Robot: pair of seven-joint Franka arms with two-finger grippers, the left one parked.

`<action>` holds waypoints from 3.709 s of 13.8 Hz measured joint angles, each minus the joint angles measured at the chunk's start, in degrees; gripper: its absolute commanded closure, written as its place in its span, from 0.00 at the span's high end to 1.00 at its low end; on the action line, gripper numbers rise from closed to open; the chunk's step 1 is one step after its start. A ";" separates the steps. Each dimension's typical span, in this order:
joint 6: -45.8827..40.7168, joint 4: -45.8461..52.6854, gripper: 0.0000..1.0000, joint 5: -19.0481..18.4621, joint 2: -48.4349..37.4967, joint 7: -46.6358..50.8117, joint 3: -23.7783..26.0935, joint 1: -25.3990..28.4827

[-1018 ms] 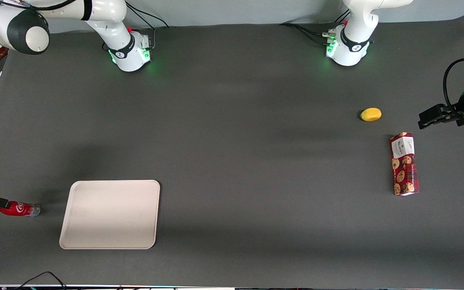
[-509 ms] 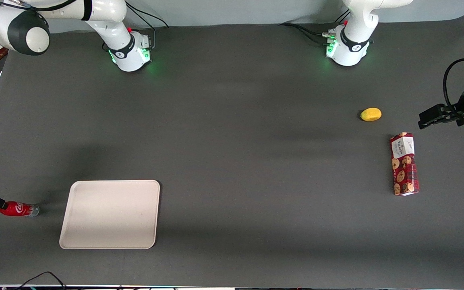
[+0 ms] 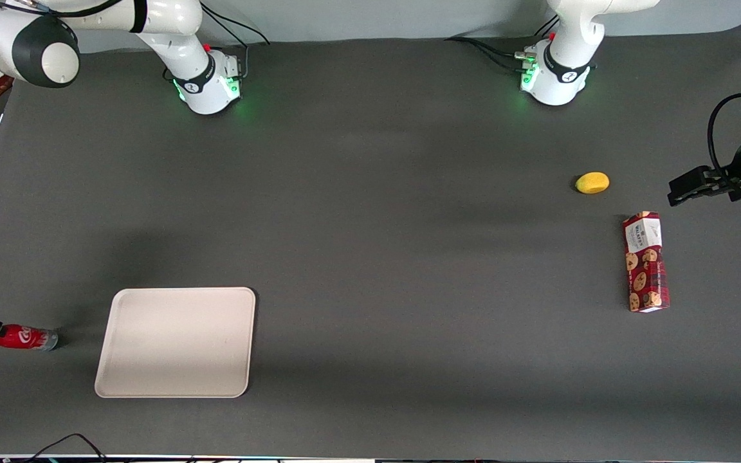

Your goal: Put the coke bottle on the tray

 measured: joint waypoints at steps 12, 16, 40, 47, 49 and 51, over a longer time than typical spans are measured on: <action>-19.19 0.37 0.00 -3.19 -17.30 19.49 2.23 10.02; -18.85 -2.15 0.00 -3.63 -16.83 28.08 7.29 13.08; 5.69 -17.66 1.00 -6.82 -11.61 19.92 4.45 11.93; -8.74 -22.78 1.00 -6.02 -30.18 19.92 4.47 15.27; -13.84 -23.88 1.00 -5.16 -34.91 19.92 4.46 15.66; -16.95 -25.68 1.00 -4.38 -39.60 19.92 4.46 16.28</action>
